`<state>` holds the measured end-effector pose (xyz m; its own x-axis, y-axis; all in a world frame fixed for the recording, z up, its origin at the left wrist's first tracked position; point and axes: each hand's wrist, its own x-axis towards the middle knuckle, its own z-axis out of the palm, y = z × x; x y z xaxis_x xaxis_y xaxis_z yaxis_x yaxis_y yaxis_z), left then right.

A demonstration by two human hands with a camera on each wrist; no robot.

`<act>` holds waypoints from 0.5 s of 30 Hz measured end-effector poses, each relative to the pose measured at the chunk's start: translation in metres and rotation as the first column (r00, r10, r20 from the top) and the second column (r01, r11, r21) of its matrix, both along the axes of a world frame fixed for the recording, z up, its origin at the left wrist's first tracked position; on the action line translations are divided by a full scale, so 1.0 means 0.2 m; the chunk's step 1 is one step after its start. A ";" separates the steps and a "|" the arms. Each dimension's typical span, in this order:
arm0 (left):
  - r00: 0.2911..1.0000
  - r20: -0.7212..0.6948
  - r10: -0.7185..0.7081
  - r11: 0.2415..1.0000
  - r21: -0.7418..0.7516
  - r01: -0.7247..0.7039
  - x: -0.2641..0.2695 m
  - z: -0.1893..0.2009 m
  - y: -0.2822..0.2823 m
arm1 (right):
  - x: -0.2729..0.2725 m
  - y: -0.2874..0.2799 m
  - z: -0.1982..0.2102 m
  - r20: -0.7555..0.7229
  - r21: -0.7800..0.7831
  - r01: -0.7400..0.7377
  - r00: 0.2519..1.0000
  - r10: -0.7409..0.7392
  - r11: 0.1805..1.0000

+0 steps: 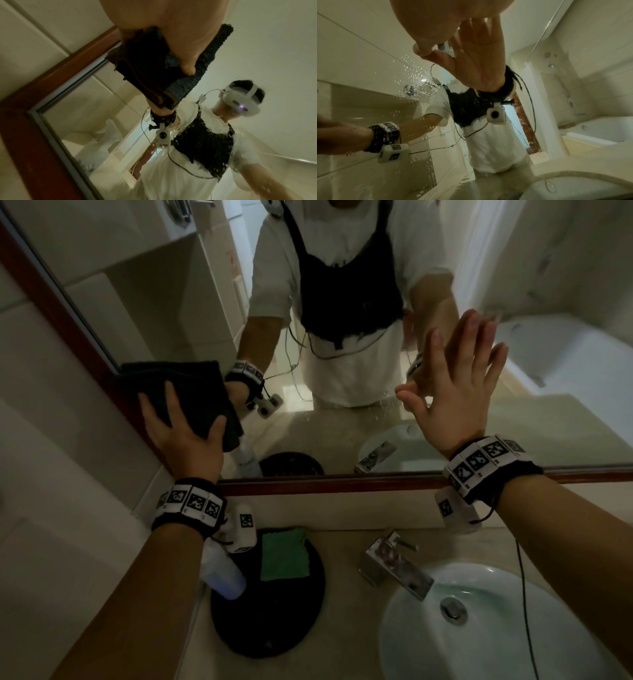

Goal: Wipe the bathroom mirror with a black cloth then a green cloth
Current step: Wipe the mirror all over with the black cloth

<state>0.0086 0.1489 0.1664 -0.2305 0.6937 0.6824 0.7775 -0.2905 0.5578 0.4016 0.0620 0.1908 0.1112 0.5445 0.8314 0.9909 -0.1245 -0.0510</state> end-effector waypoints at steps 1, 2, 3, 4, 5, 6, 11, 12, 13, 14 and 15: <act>1.000 0.007 -0.009 1.000 0.004 0.009 0.01 -0.01 0.00 | 0.00 0.00 0.00 0.000 0.003 -0.003 1.000 0.003 1.000; 1.000 0.012 -0.012 1.000 0.006 0.012 0.03 -0.02 -0.01 | 0.00 0.00 0.00 0.000 0.006 -0.004 1.000 0.004 1.000; 1.000 0.017 -0.012 1.000 0.005 0.011 0.05 -0.03 -0.01 | 0.00 0.00 0.00 -0.001 0.006 -0.003 1.000 0.003 1.000; 1.000 0.030 -0.010 1.000 0.002 0.010 0.07 -0.04 -0.02 | 0.00 0.00 -0.01 -0.004 0.006 -0.001 1.000 0.001 1.000; 0.999 0.050 -0.011 1.000 -0.004 0.011 0.11 -0.04 -0.03 | -0.01 0.01 -0.01 -0.006 0.004 0.001 1.000 -0.001 1.000; 0.997 0.072 -0.016 1.000 -0.012 0.017 0.15 -0.05 -0.04 | -0.01 0.01 -0.01 -0.007 0.001 0.002 1.000 -0.002 1.000; 1.000 -0.011 0.012 0.999 -0.035 -0.012 0.40 -0.07 -0.12 | -0.01 0.01 -0.03 -0.007 0.002 0.015 1.000 -0.015 1.000; 1.000 -0.023 -0.002 1.000 -0.025 0.002 0.47 -0.08 -0.14 | -0.01 0.02 -0.03 -0.009 0.001 0.014 1.000 -0.014 1.000; 0.999 -0.036 -0.023 1.000 -0.008 0.023 0.54 -0.09 -0.15 | -0.02 0.02 -0.03 -0.010 0.001 0.013 1.000 -0.013 1.000; 0.998 -0.051 -0.039 0.999 0.002 0.039 0.62 -0.09 -0.17 | -0.01 0.02 -0.03 -0.011 0.001 0.011 1.000 -0.011 1.000; 0.997 -0.064 -0.046 0.999 0.005 0.047 0.69 -0.10 -0.19 | -0.01 0.02 -0.03 -0.010 0.001 0.011 1.000 -0.010 1.000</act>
<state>0.1457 0.1114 0.1468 -0.1540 0.6980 0.6994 0.7969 -0.3307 0.5055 0.3990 0.0656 0.1840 0.1252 0.5420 0.8310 0.9890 -0.1349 -0.0610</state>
